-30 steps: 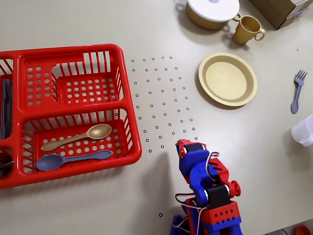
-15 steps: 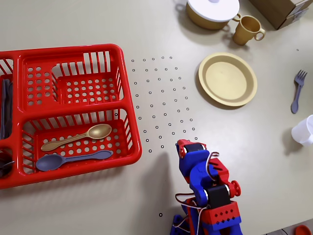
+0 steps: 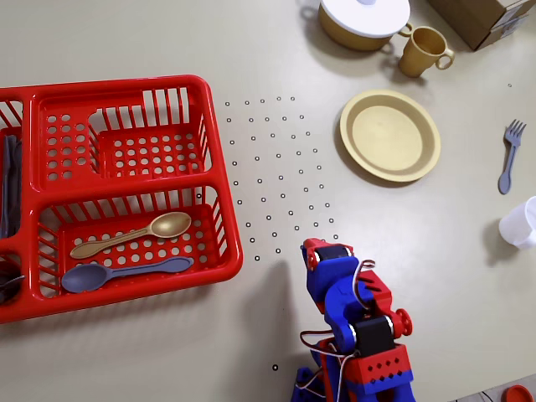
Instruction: Grasp the plate, place it on the cross drawn on the table.
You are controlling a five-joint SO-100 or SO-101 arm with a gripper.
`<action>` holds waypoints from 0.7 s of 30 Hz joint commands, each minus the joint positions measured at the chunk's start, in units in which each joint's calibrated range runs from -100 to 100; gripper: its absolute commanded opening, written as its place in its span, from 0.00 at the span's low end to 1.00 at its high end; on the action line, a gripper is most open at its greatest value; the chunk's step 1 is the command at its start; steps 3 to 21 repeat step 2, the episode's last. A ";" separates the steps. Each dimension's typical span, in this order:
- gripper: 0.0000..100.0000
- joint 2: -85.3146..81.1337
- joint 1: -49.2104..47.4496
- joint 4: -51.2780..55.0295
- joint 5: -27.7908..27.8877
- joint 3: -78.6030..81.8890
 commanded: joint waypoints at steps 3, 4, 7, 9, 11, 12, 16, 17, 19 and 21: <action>0.00 -0.51 0.35 0.03 0.20 1.08; 0.00 -0.51 0.35 0.03 0.20 1.08; 0.00 -0.51 0.35 0.03 0.20 1.08; 0.00 -0.51 0.35 0.03 0.20 1.08; 0.00 -0.51 0.35 0.03 0.20 1.08; 0.00 -0.51 0.35 0.03 0.20 1.08; 0.00 -0.51 0.35 0.03 0.20 1.08; 0.00 -0.51 0.35 0.03 0.20 1.08; 0.00 -0.51 0.35 0.03 0.20 1.08; 0.00 -0.51 0.35 0.03 0.20 1.08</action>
